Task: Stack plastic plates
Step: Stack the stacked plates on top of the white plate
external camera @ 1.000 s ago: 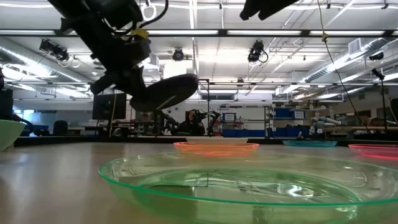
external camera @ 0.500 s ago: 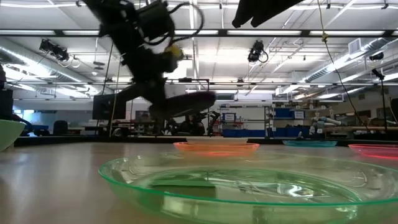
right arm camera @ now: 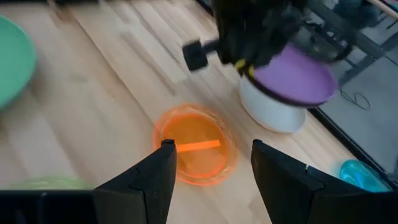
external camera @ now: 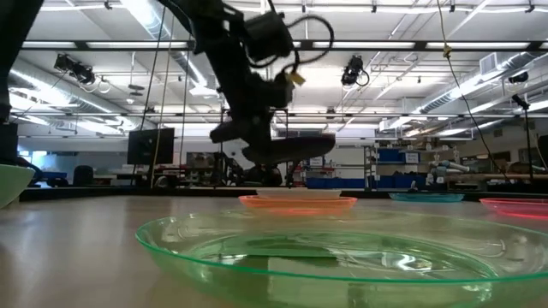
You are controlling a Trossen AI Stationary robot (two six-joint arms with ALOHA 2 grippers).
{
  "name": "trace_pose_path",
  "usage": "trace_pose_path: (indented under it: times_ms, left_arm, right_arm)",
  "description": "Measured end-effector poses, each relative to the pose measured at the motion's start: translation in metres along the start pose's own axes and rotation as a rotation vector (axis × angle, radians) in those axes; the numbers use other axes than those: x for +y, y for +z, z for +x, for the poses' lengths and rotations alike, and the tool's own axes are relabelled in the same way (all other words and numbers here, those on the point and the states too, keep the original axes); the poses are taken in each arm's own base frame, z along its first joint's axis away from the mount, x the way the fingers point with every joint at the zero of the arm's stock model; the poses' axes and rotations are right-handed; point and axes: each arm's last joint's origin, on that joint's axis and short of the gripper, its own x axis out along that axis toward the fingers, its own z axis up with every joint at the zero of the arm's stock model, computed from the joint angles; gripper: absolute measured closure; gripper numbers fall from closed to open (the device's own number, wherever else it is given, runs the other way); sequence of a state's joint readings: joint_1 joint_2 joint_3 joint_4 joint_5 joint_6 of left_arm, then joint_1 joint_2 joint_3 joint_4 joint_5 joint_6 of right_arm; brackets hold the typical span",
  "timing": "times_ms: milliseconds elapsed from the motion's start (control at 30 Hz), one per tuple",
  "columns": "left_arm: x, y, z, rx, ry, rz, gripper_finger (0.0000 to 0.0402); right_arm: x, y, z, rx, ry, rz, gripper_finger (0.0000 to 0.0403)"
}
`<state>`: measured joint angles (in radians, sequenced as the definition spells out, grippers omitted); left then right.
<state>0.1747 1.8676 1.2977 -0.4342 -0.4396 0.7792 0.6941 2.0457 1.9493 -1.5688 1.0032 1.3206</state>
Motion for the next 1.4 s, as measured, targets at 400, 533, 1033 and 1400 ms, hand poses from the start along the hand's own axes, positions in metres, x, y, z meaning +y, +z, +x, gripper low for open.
trace_pose_path:
  times_ms: [400,533,1033,1400]
  left_arm:
    - [0.005,-0.011,0.029,0.008,-0.055,-0.129,0.0369]
    - [0.01,-0.01,0.031,-0.072,-0.089,-0.262,0.0369]
    - [0.012,0.007,0.04,-0.206,-0.022,-0.374,0.0369]
    - [-0.007,0.005,0.042,-0.077,-0.11,-0.135,0.0369]
  right_arm:
    - [-0.002,-0.009,-0.04,-0.167,0.071,0.001,0.0188]
    - [-0.002,-0.007,-0.036,-0.159,0.069,0.02,0.0188]
    - [0.0,0.001,-0.024,-0.143,0.06,0.057,0.0188]
    - [0.001,0.006,-0.017,-0.125,0.051,-0.027,0.0188]
